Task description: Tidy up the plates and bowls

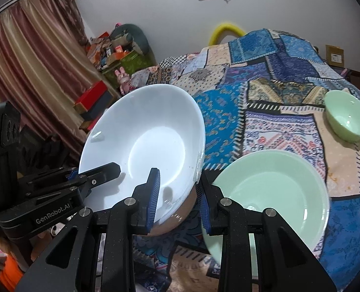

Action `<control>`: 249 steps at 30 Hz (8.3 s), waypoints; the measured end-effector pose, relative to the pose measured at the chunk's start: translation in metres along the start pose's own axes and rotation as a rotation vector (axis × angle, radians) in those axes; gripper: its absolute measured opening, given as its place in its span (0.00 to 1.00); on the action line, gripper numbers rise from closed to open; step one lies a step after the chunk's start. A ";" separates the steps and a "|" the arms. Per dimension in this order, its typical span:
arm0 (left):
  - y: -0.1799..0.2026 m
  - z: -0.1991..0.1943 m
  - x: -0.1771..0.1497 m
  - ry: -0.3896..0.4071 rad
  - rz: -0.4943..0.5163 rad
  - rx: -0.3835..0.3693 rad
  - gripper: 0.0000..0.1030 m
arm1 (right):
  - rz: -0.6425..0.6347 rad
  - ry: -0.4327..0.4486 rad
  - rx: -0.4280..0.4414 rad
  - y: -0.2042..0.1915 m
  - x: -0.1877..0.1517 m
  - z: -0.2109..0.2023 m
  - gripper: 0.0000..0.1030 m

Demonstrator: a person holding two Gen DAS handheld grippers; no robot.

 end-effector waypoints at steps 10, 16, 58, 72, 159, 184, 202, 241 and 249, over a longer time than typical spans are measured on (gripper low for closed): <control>-0.026 0.018 -0.029 -0.061 -0.044 0.001 0.18 | -0.027 -0.087 -0.004 -0.011 -0.023 0.033 0.26; -0.034 0.033 -0.043 -0.101 -0.063 -0.009 0.18 | -0.033 -0.135 -0.013 -0.013 -0.035 0.048 0.26; -0.048 0.073 -0.062 -0.170 -0.134 -0.029 0.16 | -0.111 -0.197 -0.087 -0.004 -0.038 0.061 0.34; -0.052 0.067 -0.054 -0.160 -0.106 0.027 0.16 | -0.119 -0.175 -0.095 0.000 -0.036 0.068 0.33; 0.274 0.277 0.185 -0.160 0.298 -0.288 0.31 | 0.248 0.074 -0.315 0.329 0.124 -0.022 0.20; 0.238 0.165 0.183 -0.012 0.265 -0.236 0.23 | 0.118 0.215 -0.288 0.235 0.136 -0.073 0.19; 0.167 0.045 0.140 0.082 0.215 -0.134 0.23 | 0.005 0.240 -0.190 0.137 0.109 -0.086 0.19; -0.007 -0.046 0.008 0.102 0.036 0.083 0.23 | -0.143 0.123 0.042 -0.024 0.024 -0.006 0.20; -0.030 -0.036 -0.008 0.077 -0.008 0.076 0.23 | -0.149 0.074 0.049 -0.035 0.014 0.016 0.20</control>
Point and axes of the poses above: each gripper's, at about its wrist camera, not at the fingertips, and z roughly the way its jaws point, y to its right, x to its top, the point moved 5 cm from there along z, roughly the way its jaws point, and after that the axes turned 13 degrees about z, right-handed, at the moved point
